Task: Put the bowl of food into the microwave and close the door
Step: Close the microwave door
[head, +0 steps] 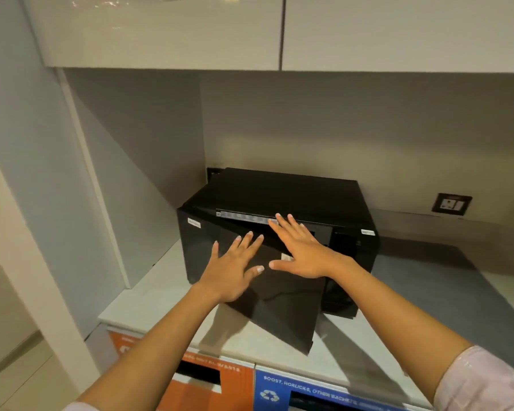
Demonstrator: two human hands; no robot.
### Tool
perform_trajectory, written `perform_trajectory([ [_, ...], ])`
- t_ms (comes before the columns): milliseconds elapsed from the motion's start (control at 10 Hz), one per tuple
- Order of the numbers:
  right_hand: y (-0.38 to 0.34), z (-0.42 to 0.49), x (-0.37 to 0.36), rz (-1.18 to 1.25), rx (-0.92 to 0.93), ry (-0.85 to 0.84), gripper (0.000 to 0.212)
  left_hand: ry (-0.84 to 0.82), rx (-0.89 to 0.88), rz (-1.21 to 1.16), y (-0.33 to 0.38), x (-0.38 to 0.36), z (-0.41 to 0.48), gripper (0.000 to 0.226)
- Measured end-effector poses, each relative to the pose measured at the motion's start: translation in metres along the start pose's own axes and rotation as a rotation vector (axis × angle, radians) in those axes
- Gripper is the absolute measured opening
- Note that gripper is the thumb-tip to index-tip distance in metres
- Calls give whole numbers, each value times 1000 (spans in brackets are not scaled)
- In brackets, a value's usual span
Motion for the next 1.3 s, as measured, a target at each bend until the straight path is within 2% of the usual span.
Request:
perform_trajectory([
  [200,34,4,-15,-322,-136,165,82,51,-16,43,2,-17,38,71],
  [400,56,15,-21,-404,-256,218,81,58,-1,76,3,-24,62,75],
  [700,70,27,-27,-429,-269,257,84,85,-4,115,-5,-34,75,79],
  [900,74,34,-27,-422,-319,205,85,60,9,94,-3,-31,82,80],
  [1100,65,26,-19,-424,-347,160,85,70,12,54,2,-30,65,82],
  [1300,50,-14,-15,-314,-368,226,80,155,-77,51,16,-28,28,87],
])
Point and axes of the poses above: each hand's wrist, its own z-axis towards the middle knuckle, its own x-axis out of the back of the hand, y = z × x, the point moved 1 cm from there along z, towards the middle knuckle, and after that the axes turned 12 degrees about -z, right-handed, at the moved point
